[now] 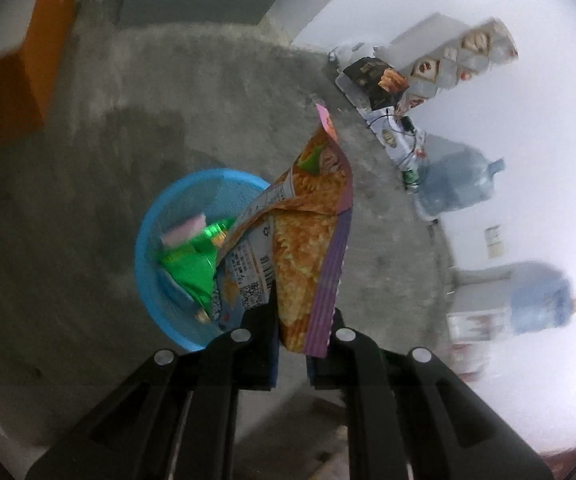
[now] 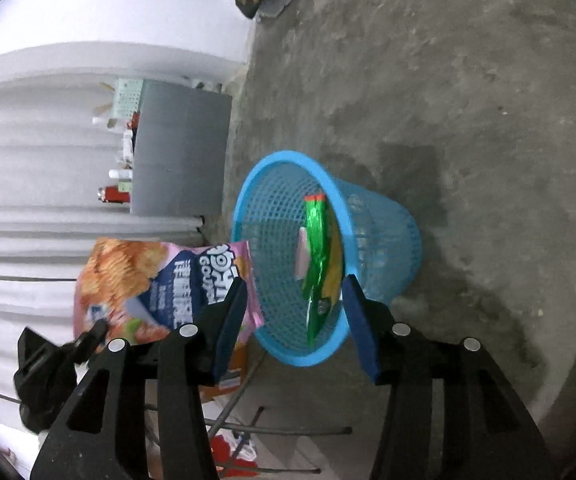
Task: Collect trash
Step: 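Open both tools to drop the bag and wrapper into the basket, then move both tools back toward the table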
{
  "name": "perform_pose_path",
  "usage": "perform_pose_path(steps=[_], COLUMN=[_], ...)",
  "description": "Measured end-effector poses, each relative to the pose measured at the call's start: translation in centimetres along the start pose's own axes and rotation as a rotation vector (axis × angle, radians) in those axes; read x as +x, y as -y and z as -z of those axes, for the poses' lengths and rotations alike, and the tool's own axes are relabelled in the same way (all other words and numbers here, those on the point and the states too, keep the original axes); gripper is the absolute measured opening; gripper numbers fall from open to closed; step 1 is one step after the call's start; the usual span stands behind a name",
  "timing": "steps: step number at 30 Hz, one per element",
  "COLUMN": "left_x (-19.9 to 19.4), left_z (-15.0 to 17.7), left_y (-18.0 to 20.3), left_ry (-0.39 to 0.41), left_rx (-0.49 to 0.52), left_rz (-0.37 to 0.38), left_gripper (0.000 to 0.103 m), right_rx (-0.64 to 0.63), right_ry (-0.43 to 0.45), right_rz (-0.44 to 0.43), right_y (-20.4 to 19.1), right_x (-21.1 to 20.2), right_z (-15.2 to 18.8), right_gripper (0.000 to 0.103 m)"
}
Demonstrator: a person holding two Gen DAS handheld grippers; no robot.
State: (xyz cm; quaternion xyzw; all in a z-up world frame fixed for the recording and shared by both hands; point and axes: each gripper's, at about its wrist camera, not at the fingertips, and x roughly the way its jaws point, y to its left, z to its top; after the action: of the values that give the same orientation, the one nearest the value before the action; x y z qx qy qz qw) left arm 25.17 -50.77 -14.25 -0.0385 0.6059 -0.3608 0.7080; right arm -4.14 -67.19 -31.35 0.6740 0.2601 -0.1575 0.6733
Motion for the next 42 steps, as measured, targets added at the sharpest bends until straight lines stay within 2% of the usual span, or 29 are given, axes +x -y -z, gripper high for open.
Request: perform_pose_path(steps=[4, 6, 8, 9, 10, 12, 17, 22, 25, 30, 36, 42], left_x=[1.9, 4.2, 6.5, 7.9, 8.5, 9.4, 7.7, 2.7, -1.0, -7.6, -16.0, -22.3], left_z=[0.4, 0.9, 1.1, 1.4, 1.5, 2.0, 2.6, 2.9, 4.0, 6.1, 9.6, 12.6], left_y=[3.9, 5.3, 5.3, 5.2, 5.0, 4.6, 4.4, 5.1, 5.9, 6.1, 4.5, 1.1], left_ry=[0.068, 0.051, 0.005, -0.027, -0.038, -0.047, -0.047, 0.007, 0.048, 0.132, 0.244, 0.340], left_rx=[0.309, 0.425, 0.445, 0.441, 0.437, 0.428, 0.401, 0.380, 0.419, 0.452, 0.446, 0.387], left_rz=[-0.207, -0.280, -0.302, -0.304, -0.318, -0.350, -0.309, -0.229, -0.185, -0.123, -0.073, -0.072], left_gripper=[0.010, 0.012, 0.026, 0.037, 0.045, 0.051, 0.056, 0.058, 0.058, 0.063, 0.068, 0.070], right_rx=[0.024, 0.044, 0.060, 0.064, 0.069, 0.079, 0.088, 0.063, 0.007, -0.164, -0.428, -0.675], right_ry=[0.024, 0.024, 0.021, 0.016, 0.013, 0.013, 0.028, 0.019, 0.017, 0.044, 0.115, 0.200], right_rz=[-0.003, 0.007, 0.016, 0.024, 0.032, 0.033, 0.013, -0.016, -0.005, 0.031, 0.047, 0.080], right_y=[1.2, 1.8, 2.5, 2.9, 3.1, 3.2, 3.0, 1.6, -0.2, -4.6, -12.0, -17.6], right_x=[-2.7, -3.2, -3.8, -4.1, -4.3, -4.7, -5.6, -5.9, -6.3, -7.8, -10.0, -12.0], right_z=[1.3, 1.9, 2.5, 2.8, 3.0, 3.2, 3.0, 3.5, 4.1, 5.5, 8.3, 12.2], right_gripper=[0.049, 0.049, 0.049, 0.049, 0.049, 0.049, 0.049, 0.049, 0.049, 0.052, 0.062, 0.082])
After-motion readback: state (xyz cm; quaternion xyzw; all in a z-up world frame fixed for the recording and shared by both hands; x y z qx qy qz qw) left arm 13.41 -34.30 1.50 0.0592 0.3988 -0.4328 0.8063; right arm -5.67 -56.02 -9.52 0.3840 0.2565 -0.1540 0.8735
